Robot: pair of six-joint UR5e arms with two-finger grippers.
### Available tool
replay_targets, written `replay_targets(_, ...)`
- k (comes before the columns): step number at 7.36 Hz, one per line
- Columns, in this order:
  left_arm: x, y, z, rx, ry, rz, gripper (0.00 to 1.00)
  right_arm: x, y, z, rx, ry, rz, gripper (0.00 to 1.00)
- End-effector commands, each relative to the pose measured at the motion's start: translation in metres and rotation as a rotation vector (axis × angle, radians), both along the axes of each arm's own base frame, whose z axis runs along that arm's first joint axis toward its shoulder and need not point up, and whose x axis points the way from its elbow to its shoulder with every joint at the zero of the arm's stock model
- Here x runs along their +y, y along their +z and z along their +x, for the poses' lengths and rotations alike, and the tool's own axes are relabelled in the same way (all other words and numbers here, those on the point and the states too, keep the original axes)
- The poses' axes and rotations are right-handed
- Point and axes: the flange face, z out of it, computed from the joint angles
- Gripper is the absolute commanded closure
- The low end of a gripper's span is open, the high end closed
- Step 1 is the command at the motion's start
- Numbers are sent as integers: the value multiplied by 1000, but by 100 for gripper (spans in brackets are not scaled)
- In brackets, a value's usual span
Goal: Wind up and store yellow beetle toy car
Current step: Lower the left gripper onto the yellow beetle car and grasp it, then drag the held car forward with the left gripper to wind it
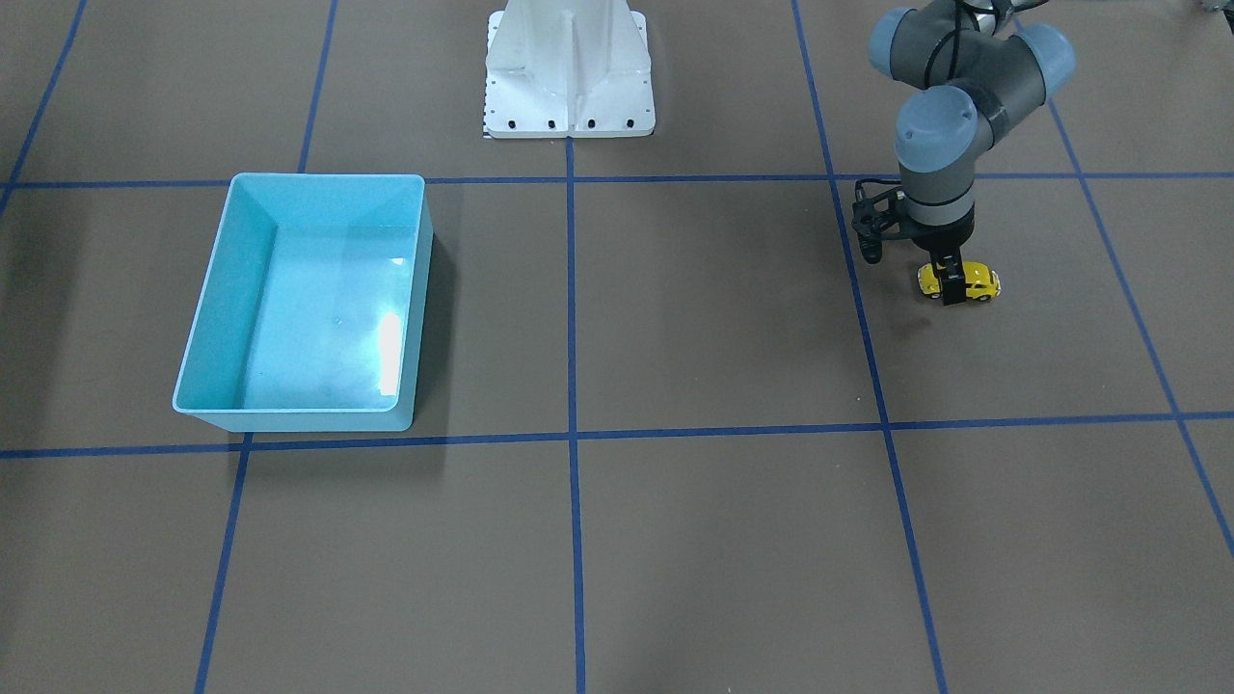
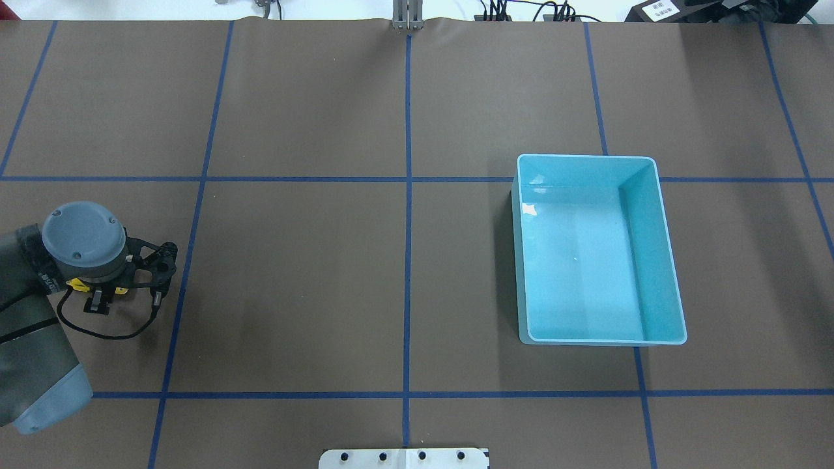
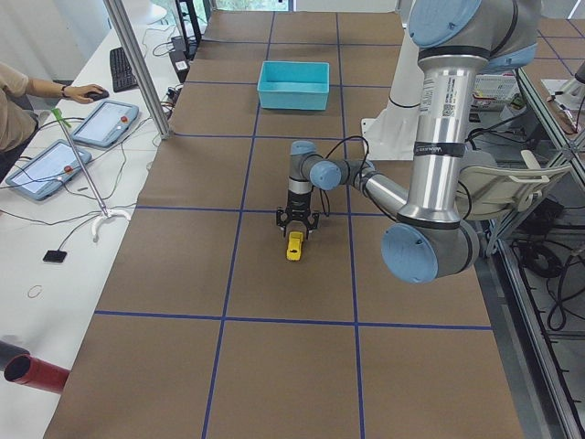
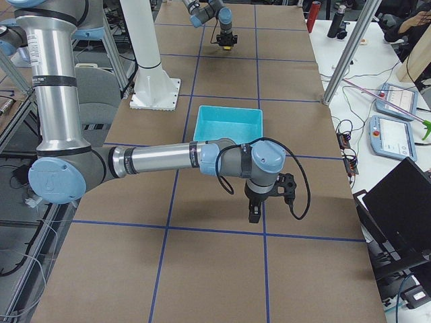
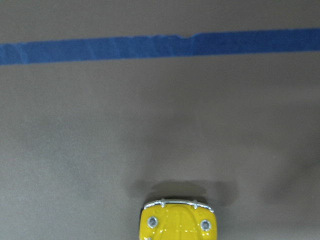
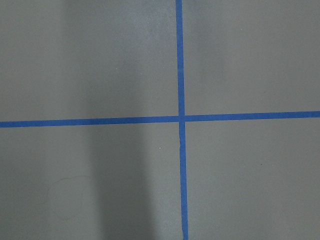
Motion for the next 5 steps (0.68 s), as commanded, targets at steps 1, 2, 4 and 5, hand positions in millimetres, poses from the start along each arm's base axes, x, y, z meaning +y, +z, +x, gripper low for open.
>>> replay_targets(1, -3, 1, 5, 1, 2, -4, 56, 1, 2, 0, 1, 0, -4, 0)
replay_targets(2, -3, -2, 6, 6, 2, -1, 86, 1, 4, 0, 1, 0, -9, 0)
replay_targets(4, -11, -29, 13, 48, 0, 28, 83, 1, 5, 0, 0, 0, -10, 0)
replay_targets(5, -14, -53, 10, 85, -7, 50, 98, 1, 7, 0, 1, -1, -12, 0)
